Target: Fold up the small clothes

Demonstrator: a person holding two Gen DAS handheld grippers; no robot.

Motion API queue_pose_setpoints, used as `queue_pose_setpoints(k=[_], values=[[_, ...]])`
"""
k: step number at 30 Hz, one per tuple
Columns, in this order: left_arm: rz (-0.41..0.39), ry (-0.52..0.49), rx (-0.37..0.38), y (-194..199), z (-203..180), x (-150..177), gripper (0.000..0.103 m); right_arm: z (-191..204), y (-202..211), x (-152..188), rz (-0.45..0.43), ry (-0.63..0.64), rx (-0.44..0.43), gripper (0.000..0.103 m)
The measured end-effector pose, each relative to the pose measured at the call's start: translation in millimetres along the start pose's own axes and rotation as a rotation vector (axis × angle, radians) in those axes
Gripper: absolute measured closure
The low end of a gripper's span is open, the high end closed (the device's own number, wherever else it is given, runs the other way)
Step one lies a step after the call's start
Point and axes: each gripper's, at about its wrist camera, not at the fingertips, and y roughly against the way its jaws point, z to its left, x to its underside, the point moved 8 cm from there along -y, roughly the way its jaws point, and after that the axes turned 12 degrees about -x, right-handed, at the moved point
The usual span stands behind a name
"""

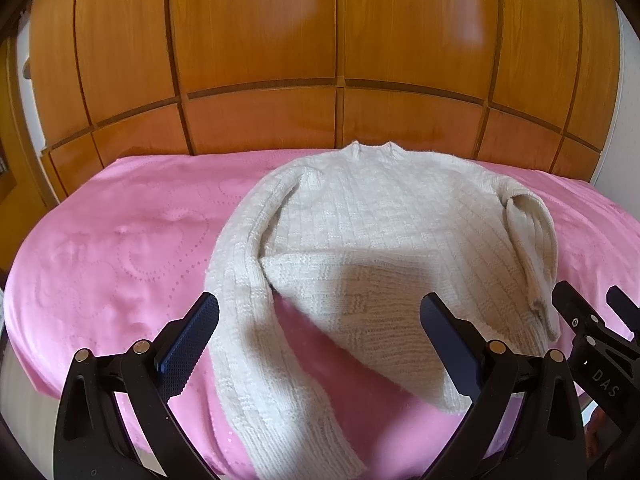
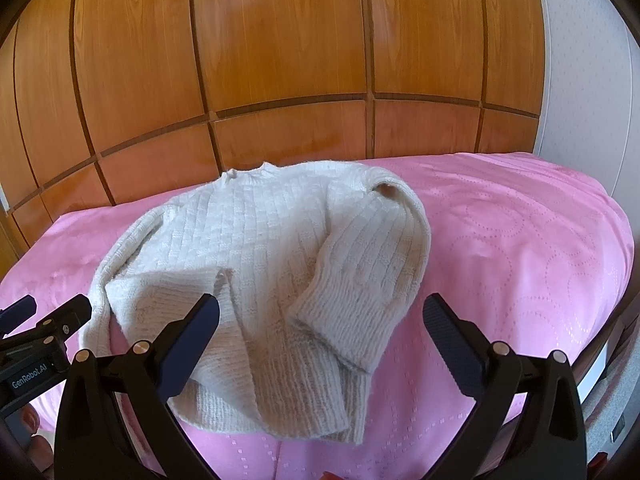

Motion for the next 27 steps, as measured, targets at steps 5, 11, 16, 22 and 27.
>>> queue_pose_setpoints(k=[5,11,16,22,27], values=[[0.001,0.002,0.003,-0.6,-0.2,0.3,0.003,-0.6,-1.4,1.0,0.005,0.003,0.003,0.002],[0.004,0.000,0.005,-1.6,-0.4,1.7,0.003,-1.0,-2.0,0.6,0.008,0.002,0.004,0.002],[0.006,0.001,0.011,-1.9,-0.7,2.9,0.003,-1.0,-2.0,0.5,0.013,0.002,0.008,0.002],[0.009,-0.001,0.019,-1.9,-1.4,3.8,0.003,-1.3,-2.3,-0.4,0.013,0.001,0.010,0.002],[0.023,0.002,0.026,-4.5,-1.5,2.6,0.003,-1.5,-3.6,-0.5,0.018,0.000,0.010,0.002]])
